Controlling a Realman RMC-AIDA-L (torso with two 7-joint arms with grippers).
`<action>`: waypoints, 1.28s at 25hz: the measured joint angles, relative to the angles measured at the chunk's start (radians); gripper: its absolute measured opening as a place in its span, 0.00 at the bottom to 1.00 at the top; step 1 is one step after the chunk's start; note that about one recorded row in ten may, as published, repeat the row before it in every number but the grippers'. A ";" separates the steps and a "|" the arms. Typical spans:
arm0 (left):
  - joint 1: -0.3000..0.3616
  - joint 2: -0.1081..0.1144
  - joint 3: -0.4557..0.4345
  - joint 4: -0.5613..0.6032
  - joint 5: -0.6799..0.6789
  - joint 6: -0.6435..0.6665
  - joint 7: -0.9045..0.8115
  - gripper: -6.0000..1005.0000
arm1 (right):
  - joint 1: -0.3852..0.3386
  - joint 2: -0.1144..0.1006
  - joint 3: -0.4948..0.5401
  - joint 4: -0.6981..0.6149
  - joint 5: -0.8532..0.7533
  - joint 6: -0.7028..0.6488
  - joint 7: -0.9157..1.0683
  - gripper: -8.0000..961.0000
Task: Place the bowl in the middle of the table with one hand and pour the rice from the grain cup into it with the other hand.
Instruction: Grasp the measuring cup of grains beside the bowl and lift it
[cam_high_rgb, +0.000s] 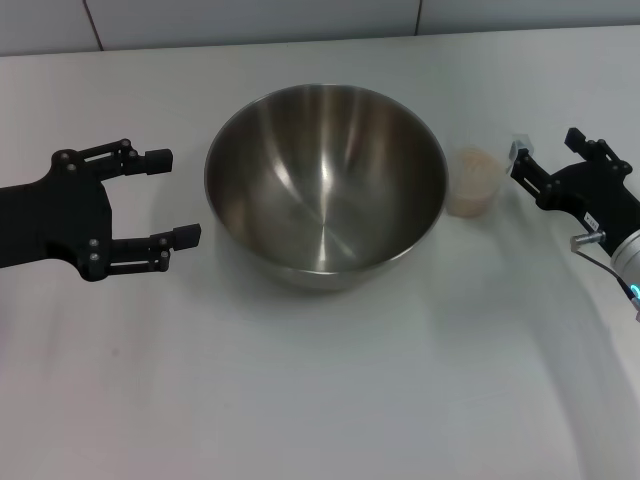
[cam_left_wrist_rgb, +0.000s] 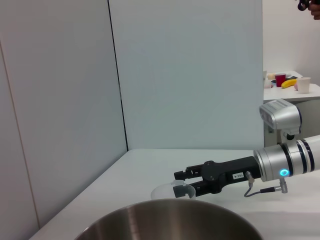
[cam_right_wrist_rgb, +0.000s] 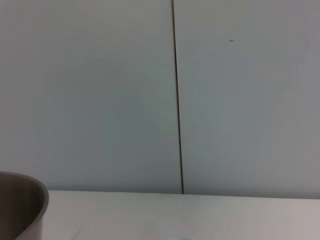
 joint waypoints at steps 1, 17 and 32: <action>0.000 0.000 0.000 0.000 0.000 0.000 0.000 0.82 | 0.001 0.000 0.000 0.000 0.000 0.000 0.000 0.77; 0.000 0.000 0.000 0.000 0.000 -0.005 0.012 0.82 | 0.011 0.000 -0.011 -0.001 -0.006 0.006 -0.027 0.74; 0.000 0.000 -0.001 0.000 -0.001 -0.005 0.012 0.82 | 0.011 0.001 -0.002 0.003 -0.001 0.012 -0.052 0.39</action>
